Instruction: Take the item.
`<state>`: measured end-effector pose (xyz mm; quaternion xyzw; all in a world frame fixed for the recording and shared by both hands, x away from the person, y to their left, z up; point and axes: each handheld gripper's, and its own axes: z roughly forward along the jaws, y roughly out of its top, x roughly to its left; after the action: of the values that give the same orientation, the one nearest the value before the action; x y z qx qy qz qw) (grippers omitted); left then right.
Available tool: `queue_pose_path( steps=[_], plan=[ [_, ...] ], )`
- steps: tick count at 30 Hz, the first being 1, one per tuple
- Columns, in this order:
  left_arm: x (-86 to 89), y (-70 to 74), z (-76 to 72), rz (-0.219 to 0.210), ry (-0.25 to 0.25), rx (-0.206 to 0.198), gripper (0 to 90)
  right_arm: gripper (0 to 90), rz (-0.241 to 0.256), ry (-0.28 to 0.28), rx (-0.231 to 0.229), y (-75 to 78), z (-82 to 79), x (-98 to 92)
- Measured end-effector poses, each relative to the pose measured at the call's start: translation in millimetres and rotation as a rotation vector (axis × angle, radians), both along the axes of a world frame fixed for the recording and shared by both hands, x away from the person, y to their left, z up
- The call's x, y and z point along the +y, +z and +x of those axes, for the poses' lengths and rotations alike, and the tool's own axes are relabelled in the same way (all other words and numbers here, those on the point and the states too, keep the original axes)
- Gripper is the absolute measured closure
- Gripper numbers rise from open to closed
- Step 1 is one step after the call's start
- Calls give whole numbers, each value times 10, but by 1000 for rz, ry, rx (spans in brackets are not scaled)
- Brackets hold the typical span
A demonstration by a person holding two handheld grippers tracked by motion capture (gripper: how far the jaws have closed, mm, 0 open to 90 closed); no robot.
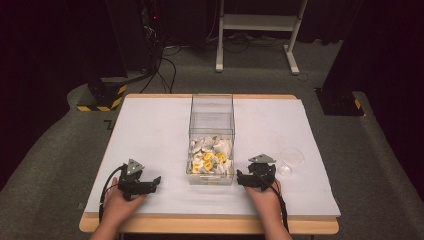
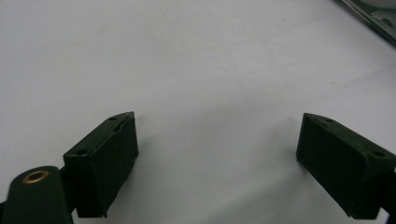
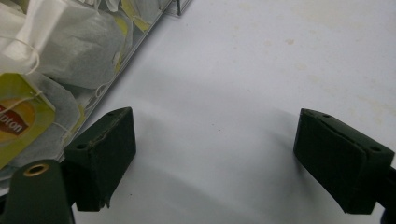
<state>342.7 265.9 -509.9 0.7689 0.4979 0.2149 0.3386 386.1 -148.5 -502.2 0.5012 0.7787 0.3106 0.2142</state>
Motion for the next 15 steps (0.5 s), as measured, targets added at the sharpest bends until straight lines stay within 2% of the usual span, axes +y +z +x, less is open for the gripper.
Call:
queue_pose_path(
  steps=[4,15],
  plan=[
    [1,0,1,1,-1,-1,129,132,24,10,-1,42,-12,-47],
    [0,0,0,0,0,0,129,157,54,53,-69,224,-116,-122]
  ],
)
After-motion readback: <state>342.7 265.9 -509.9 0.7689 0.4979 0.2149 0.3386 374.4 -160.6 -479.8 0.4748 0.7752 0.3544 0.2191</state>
